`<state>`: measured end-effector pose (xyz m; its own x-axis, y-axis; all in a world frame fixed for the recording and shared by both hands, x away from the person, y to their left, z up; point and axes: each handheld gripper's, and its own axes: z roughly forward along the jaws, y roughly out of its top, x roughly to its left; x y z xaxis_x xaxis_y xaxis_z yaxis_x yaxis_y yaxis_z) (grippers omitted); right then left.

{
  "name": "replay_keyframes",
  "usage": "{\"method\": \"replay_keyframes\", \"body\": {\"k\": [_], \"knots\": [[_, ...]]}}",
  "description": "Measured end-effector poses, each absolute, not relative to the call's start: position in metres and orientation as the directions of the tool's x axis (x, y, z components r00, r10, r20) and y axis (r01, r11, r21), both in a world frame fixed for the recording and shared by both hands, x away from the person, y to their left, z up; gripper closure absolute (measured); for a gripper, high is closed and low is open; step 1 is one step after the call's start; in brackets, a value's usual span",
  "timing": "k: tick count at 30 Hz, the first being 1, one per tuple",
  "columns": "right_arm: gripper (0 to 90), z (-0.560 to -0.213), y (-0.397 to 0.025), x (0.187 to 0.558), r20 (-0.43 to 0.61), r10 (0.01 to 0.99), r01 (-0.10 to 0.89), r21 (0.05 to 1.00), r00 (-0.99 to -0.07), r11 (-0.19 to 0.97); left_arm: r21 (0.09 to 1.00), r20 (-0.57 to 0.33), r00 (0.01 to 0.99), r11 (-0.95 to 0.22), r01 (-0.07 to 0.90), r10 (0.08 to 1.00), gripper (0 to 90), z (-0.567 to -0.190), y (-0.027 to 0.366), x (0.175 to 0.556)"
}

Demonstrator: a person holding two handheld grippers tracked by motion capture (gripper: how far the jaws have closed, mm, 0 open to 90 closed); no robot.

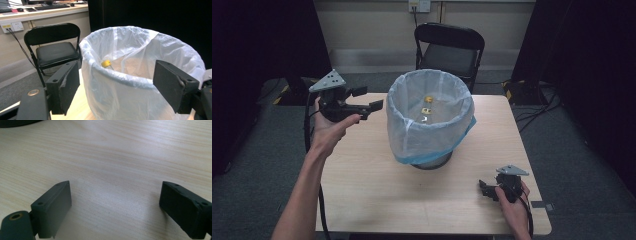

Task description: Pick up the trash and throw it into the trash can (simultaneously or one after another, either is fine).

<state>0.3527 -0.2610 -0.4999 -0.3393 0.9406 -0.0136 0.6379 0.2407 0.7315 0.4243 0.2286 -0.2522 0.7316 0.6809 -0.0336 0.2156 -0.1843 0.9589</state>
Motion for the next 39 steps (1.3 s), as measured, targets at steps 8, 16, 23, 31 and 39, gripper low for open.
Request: {"method": "replay_keyframes", "body": {"k": [8, 16, 23, 31, 39], "knots": [[9.7, -0.5, -0.261, 0.353, -0.013, 0.941, 0.638, 0.732, -0.339, 0.241, 0.957, -0.046, 0.719, -0.175, 0.23, 0.694, 22.5, -0.262, 0.245, 0.409], [9.7, -0.5, -0.261, 0.353, -0.014, 0.941, 0.638, 0.731, -0.339, 0.241, 0.956, -0.062, 0.693, -0.157, 0.249, 0.718, 21.9, -0.276, 0.266, 0.397], [9.7, -0.5, -0.261, 0.353, -0.014, 0.941, 0.638, 0.731, -0.339, 0.241, 0.953, -0.104, 0.688, -0.127, 0.276, 0.718, 26.0, -0.289, 0.283, 0.392], [9.7, -0.5, -0.261, 0.353, -0.014, 0.941, 0.638, 0.732, -0.339, 0.241, 0.941, -0.093, 0.665, -0.152, 0.302, 0.741, 25.0, -0.305, 0.292, 0.384], [9.7, -0.5, -0.261, 0.353, -0.014, 0.941, 0.638, 0.731, -0.339, 0.241, 0.918, -0.091, 0.647, -0.189, 0.349, 0.757, 21.7, -0.329, 0.295, 0.381]]}}
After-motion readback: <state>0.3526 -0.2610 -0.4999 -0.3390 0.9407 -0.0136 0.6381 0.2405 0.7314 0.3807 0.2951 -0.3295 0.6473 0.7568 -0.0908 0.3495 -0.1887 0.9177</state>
